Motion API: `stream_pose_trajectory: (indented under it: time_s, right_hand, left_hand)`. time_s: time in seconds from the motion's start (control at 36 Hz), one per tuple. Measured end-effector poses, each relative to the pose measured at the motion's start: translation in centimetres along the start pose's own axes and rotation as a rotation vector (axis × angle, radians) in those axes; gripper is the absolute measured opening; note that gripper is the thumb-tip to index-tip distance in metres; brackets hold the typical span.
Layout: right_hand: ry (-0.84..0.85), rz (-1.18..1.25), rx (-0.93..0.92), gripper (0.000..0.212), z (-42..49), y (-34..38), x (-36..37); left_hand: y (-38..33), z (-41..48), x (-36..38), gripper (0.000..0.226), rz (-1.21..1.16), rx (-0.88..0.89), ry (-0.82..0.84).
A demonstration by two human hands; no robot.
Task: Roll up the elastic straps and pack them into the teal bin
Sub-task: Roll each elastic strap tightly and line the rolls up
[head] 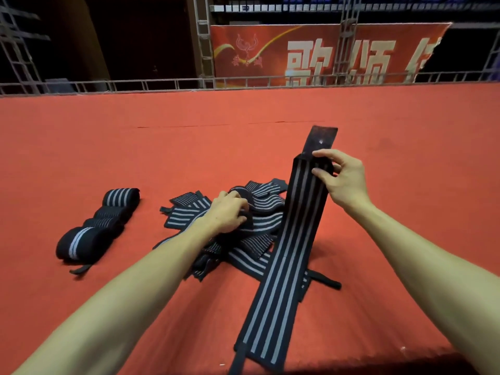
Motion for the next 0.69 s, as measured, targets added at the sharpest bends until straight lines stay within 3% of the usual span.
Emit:
stream_pose_trajectory:
  time_s: [0.47, 0.69]
  right_hand:
    - [0.055, -0.021, -0.002, 0.035, 0.3, 0.5, 2.4]
    - [0.07, -0.052, -0.005, 0.033, 0.3, 1.3, 2.1]
  left_hand:
    - [4.1, -1.1, -0.3, 0.046, -0.168, 0.035, 0.108]
    - [3.4, -3.1, -0.4, 0.058, -0.157, 0.151, 0.28]
Point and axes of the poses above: each hand's wrist, its own z-axis towards the middle knuckle, its own x-axis out of the palm, y = z × x, the point moved 10 cm from there along z, towards the middle knuckle, and after that the axes turned 4 degrees about -x, right-handed, at the moved point
